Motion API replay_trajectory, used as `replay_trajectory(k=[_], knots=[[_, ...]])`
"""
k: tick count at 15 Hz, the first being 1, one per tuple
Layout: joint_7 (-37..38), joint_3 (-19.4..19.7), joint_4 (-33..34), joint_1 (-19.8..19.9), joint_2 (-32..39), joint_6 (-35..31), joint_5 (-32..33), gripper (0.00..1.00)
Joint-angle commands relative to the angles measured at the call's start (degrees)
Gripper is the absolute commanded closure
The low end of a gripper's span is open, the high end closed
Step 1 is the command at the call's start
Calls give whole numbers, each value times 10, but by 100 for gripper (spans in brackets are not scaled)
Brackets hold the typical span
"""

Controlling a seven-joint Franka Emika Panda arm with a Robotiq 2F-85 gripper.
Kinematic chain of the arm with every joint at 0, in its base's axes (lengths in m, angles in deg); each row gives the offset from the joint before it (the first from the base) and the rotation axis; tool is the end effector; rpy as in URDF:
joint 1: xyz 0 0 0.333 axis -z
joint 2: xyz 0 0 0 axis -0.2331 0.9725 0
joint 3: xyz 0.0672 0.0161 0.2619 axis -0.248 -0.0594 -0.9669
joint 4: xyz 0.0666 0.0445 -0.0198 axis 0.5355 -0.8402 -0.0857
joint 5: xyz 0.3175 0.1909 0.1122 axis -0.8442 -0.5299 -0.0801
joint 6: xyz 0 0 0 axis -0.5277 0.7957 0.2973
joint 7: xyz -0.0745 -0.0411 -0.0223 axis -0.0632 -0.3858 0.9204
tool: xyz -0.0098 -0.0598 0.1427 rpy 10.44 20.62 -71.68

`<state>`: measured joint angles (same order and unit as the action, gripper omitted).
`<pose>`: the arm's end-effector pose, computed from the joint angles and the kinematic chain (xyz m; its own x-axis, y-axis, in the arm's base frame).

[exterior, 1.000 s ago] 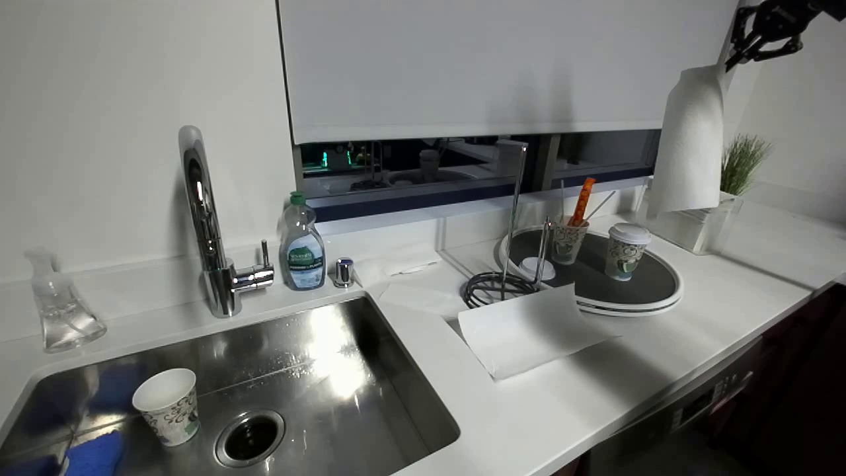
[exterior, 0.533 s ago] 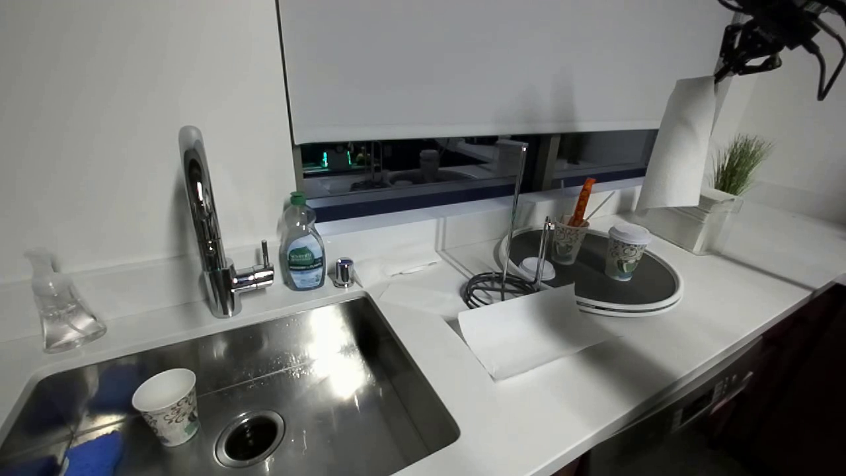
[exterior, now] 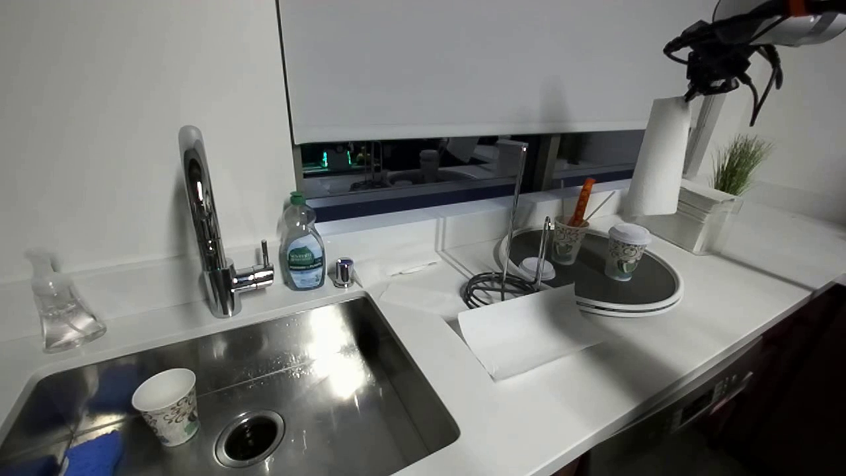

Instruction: Remove the paper towel roll from the holder.

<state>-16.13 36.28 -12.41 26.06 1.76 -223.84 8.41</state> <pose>0.6338 -0.3245 0.5393 -0.0987 -0.9228 0.3724 -0.7863 -0.1570 -0.5975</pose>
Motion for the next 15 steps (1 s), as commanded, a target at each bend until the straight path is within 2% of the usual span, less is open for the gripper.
replay_trajectory(k=[1, 3, 4, 8, 12, 15], knots=[[90, 25, 27, -33, 38, -14, 67, 99], [104, 28, 25, -43, 38, 3, 91, 99], [76, 15, 13, -31, 30, -3, 65, 98], [94, 21, 9, -41, 33, -8, 77, 99], [182, 48, -11, -82, 37, -48, 145, 99], [277, 83, -21, -127, 43, -70, 226, 99]])
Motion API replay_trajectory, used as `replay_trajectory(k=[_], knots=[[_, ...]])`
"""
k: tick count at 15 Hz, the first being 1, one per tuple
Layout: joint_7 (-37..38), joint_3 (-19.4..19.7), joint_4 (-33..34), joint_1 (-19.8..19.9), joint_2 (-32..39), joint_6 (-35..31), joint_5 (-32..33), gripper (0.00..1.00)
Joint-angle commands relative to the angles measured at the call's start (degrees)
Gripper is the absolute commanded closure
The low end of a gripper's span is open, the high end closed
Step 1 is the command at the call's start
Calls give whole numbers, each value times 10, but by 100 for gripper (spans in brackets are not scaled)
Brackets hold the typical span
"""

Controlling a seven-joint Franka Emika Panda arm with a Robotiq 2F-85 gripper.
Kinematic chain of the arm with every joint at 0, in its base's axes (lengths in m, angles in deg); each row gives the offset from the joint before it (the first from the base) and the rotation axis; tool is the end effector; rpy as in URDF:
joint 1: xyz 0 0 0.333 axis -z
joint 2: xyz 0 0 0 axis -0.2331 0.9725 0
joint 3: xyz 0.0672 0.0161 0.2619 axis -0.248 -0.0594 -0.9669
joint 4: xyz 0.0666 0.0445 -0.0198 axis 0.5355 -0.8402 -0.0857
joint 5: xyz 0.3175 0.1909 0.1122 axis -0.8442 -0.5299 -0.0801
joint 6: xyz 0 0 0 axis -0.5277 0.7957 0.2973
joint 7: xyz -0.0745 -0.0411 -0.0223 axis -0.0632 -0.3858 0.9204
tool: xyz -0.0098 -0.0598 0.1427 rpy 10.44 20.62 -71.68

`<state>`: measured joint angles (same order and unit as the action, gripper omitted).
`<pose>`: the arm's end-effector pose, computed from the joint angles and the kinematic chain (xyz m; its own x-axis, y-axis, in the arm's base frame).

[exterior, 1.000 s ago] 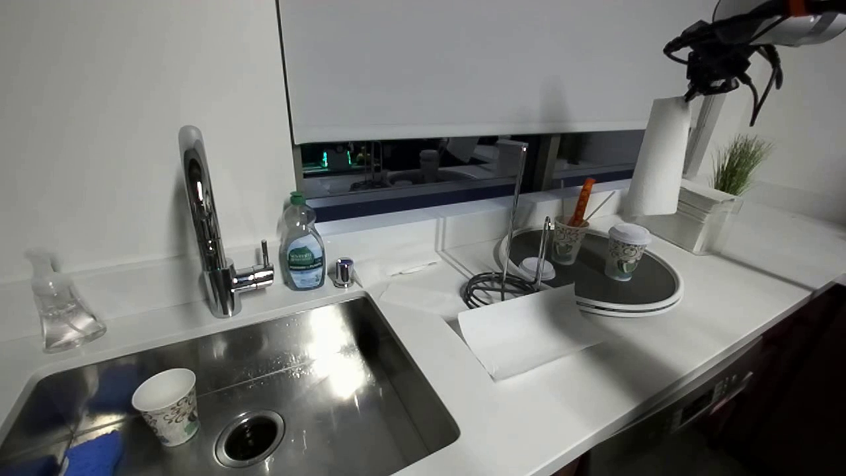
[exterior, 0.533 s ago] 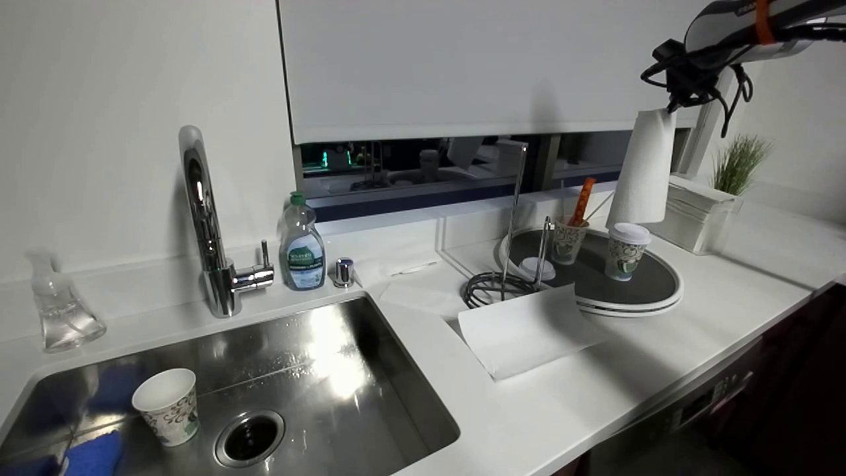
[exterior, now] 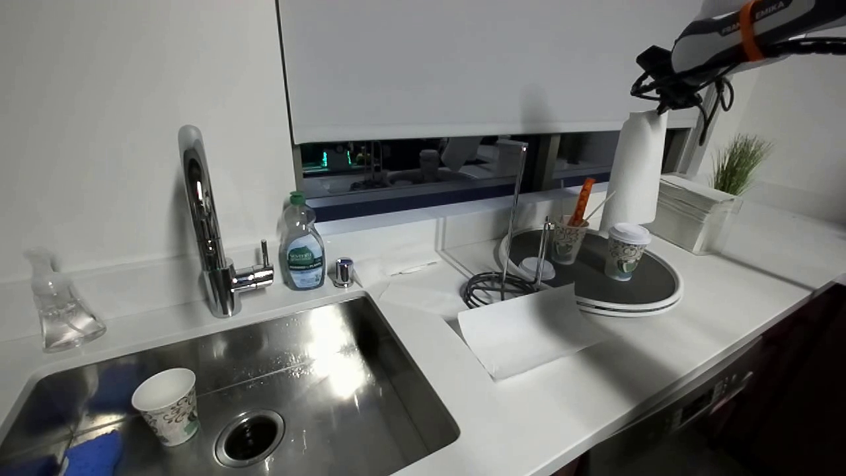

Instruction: Remove the paper towel roll from the holder.

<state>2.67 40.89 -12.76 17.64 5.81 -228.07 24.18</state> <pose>0.6714 -0.2782 0.5053 -0.1797 -0.8730 0.4534 -0.8016 -0.1373 -0.5819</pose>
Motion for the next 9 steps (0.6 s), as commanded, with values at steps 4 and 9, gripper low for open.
replay_trajectory(k=[4, 9], knots=[[181, 63, -35, -93, 5, -17, 144, 99], [243, 82, -74, -132, 1, -11, 203, 99]])
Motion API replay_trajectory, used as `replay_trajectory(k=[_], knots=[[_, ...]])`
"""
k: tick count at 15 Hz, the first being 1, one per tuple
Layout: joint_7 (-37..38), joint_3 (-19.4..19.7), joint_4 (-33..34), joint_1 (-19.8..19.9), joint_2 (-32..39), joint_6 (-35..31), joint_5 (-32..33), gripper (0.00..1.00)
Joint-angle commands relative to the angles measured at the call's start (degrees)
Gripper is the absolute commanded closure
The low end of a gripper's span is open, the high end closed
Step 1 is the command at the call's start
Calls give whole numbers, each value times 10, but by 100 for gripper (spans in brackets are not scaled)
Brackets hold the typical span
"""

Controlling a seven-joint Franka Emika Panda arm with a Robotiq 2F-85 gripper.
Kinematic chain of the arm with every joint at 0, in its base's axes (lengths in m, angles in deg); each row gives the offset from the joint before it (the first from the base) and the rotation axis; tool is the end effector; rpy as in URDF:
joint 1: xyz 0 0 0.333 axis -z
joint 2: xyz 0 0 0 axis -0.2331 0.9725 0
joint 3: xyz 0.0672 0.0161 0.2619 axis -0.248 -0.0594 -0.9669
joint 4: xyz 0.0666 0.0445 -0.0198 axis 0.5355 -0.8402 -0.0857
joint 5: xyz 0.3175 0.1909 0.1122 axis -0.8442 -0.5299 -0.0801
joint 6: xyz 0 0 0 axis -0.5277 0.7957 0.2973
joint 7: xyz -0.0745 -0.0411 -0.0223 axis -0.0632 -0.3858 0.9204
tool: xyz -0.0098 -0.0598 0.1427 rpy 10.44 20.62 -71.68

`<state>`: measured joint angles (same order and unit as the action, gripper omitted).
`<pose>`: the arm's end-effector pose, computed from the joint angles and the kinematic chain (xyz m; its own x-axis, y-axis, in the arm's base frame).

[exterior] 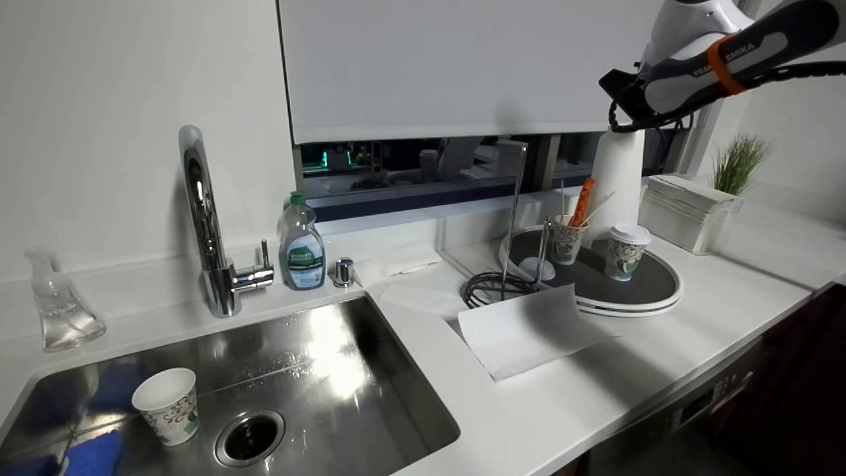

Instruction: Remove the paper towel roll from the holder.

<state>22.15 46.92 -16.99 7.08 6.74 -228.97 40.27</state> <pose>0.6887 -0.2175 0.4664 -0.2344 -0.8222 0.5187 -0.8139 -0.1258 -0.5673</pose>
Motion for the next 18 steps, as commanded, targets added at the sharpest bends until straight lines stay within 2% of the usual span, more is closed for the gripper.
replay_trajectory(k=[1, 12, 13, 14, 15, 16, 18], knots=[[58, 24, -36, -30, -5, -3, 50, 99], [152, 52, -78, -60, -9, -4, 92, 99], [161, 19, -79, -32, -17, 3, 114, 99], [165, 13, -82, -30, -18, 5, 121, 73], [169, 5, -84, -24, -21, 6, 129, 72], [172, -2, -85, -19, -23, 9, 135, 67], [178, -14, -87, -10, -28, 14, 145, 52]])
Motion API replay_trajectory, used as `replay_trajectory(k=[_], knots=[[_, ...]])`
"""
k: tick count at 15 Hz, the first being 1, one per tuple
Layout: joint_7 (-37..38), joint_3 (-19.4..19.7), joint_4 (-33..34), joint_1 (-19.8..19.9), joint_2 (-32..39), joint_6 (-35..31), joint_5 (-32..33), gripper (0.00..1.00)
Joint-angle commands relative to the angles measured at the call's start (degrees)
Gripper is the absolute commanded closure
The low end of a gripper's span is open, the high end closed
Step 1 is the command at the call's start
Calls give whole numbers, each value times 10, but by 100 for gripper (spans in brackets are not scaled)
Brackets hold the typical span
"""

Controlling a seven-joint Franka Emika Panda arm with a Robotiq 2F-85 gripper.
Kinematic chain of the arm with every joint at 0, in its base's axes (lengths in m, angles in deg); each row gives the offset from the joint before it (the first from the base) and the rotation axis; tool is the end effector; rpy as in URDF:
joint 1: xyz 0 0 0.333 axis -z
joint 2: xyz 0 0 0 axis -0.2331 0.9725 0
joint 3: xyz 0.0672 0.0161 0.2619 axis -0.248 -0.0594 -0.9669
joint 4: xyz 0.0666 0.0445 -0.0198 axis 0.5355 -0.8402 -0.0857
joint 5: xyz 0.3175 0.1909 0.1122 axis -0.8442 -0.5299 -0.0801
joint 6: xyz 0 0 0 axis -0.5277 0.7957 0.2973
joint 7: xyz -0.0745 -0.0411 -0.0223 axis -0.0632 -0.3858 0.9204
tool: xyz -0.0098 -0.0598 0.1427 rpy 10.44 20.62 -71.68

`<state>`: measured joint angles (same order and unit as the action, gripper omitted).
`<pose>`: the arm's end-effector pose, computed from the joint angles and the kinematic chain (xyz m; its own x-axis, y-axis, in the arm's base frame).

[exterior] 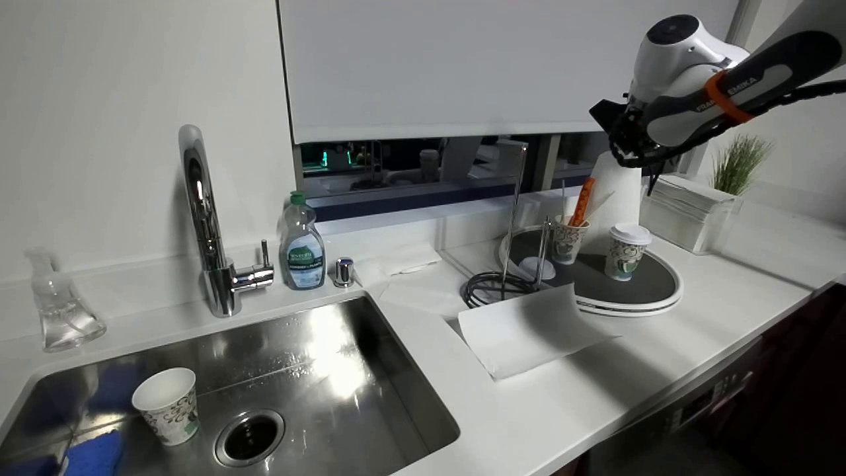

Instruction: Remove the paper towel roll from the holder.

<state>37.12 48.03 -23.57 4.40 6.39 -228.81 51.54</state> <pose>0.6770 -0.2037 0.4105 -0.2983 -0.7920 0.5327 -0.8333 -0.0561 -0.5500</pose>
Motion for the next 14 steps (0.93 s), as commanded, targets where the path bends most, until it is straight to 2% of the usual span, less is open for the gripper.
replay_trajectory(k=[1, 6, 7, 9, 13, 14], knots=[[29, -30, -21, 21, -28, 14, 37, 43], [11, -60, -34, 52, -90, 27, 23, 5], [3, -67, -38, 61, -108, 33, 17, 1], [-7, -82, -38, 82, -138, 44, 8, 0], [-129, -125, -48, 134, -182, 22, -103, 0], [-86, -102, -18, 112, -152, 35, -59, 0]])
